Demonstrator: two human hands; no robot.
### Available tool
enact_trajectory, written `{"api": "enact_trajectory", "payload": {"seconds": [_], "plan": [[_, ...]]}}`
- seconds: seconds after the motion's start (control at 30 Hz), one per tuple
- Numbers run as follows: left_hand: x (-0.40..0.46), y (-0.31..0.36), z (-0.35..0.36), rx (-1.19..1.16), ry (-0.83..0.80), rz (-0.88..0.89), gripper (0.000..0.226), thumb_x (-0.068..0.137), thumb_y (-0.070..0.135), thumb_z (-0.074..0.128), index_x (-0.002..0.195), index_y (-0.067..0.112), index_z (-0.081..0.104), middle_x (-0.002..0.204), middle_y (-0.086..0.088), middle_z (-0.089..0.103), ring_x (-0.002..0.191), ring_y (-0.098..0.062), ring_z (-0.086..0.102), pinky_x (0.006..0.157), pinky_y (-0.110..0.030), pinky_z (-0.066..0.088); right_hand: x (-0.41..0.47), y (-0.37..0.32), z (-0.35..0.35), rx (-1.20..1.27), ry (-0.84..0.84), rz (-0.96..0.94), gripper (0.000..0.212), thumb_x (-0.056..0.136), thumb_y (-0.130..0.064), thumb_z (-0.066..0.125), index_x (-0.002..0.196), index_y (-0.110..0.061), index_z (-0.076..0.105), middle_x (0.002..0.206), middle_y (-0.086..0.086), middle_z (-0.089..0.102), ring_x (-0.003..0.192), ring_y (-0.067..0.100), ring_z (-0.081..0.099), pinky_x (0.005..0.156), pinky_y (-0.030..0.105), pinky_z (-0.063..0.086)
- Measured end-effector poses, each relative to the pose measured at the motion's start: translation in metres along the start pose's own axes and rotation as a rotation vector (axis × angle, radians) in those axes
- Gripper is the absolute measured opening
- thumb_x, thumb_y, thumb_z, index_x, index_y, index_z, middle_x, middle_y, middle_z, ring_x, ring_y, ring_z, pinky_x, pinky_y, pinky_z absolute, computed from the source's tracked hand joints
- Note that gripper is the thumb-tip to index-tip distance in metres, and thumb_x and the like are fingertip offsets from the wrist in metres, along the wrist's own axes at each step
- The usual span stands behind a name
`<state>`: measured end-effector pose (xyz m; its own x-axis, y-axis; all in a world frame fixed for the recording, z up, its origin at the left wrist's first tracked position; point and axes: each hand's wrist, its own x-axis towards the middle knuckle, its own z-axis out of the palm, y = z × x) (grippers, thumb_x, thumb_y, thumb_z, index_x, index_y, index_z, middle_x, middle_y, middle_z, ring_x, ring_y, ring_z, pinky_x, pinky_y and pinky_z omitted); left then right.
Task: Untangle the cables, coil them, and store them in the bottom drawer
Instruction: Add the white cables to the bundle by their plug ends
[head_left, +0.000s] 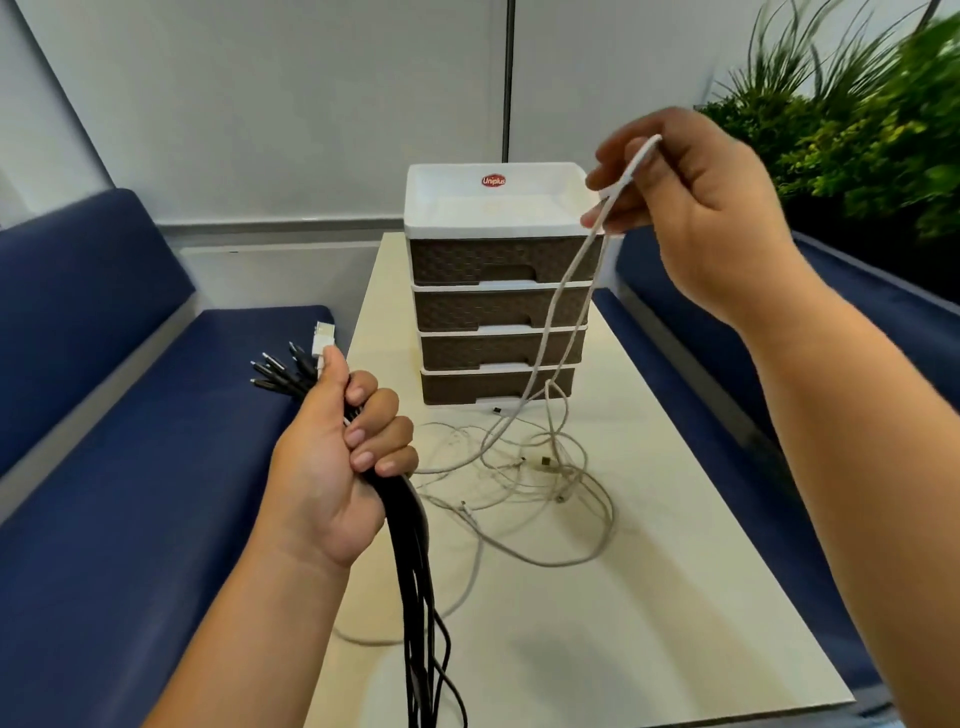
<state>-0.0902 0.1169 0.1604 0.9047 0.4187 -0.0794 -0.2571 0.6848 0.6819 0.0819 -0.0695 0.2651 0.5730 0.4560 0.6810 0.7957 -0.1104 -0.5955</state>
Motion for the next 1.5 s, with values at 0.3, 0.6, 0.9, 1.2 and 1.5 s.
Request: {"api": "enact_trajectory", "payload": {"seconds": [0.3, 0.6, 0.9, 1.2, 1.5], "plan": [[0.005, -0.013, 0.013, 0.089, -0.137, -0.101, 0.048, 0.096, 0.049, 0.045, 0.119, 0.013, 0.066, 0.05, 0.008, 0.019, 0.036, -0.002, 0.019, 0.035, -0.016, 0.025, 0.006, -0.047, 0.003, -0.184, 0.162, -0.085, 0.036, 0.103, -0.038, 0.038, 0.105, -0.012, 0.063, 0.059, 0.0, 0.055, 0.048, 0.006, 0.058, 0.051, 0.035, 0.052], [0.0, -0.038, 0.027, 0.231, -0.341, -0.289, 0.044, 0.093, 0.05, 0.045, 0.079, 0.013, 0.063, 0.045, 0.007, 0.018, 0.035, -0.004, 0.013, 0.037, -0.018, 0.016, -0.016, -0.036, 0.029, 0.669, -0.345, 0.271, 0.025, 0.102, -0.012, 0.045, 0.121, 0.001, 0.055, 0.088, 0.015, 0.066, 0.066, 0.022, 0.063, 0.061, 0.027, 0.055], [0.001, -0.019, 0.02, 0.068, -0.41, -0.365, 0.043, 0.097, 0.048, 0.043, 0.066, 0.019, 0.043, 0.042, 0.009, 0.027, 0.032, -0.003, 0.022, 0.033, -0.016, 0.019, -0.137, 0.086, 0.116, 0.38, -0.607, 0.593, 0.03, 0.087, -0.004, 0.068, 0.113, -0.02, 0.067, 0.094, -0.008, 0.069, 0.07, 0.017, 0.063, 0.055, 0.03, 0.049], [-0.012, -0.015, 0.031, -0.035, -0.646, -0.445, 0.038, 0.1, 0.043, 0.044, 0.072, 0.017, 0.045, 0.047, 0.007, 0.022, 0.037, -0.005, 0.019, 0.036, -0.016, 0.024, -0.127, 0.059, 0.133, 0.573, -0.571, 0.561, 0.027, 0.085, -0.021, 0.064, 0.111, -0.015, 0.064, 0.1, 0.014, 0.07, 0.097, 0.044, 0.065, 0.087, 0.051, 0.054], [-0.05, -0.011, 0.046, 0.075, -0.566, -0.24, 0.041, 0.098, 0.047, 0.039, 0.098, 0.013, 0.064, 0.045, 0.008, 0.018, 0.036, -0.003, 0.013, 0.036, -0.016, 0.016, -0.097, 0.026, 0.074, 0.64, -0.32, 0.399, 0.016, 0.095, -0.006, 0.058, 0.105, 0.006, 0.063, 0.088, 0.015, 0.068, 0.079, 0.016, 0.069, 0.075, 0.027, 0.055]]}}
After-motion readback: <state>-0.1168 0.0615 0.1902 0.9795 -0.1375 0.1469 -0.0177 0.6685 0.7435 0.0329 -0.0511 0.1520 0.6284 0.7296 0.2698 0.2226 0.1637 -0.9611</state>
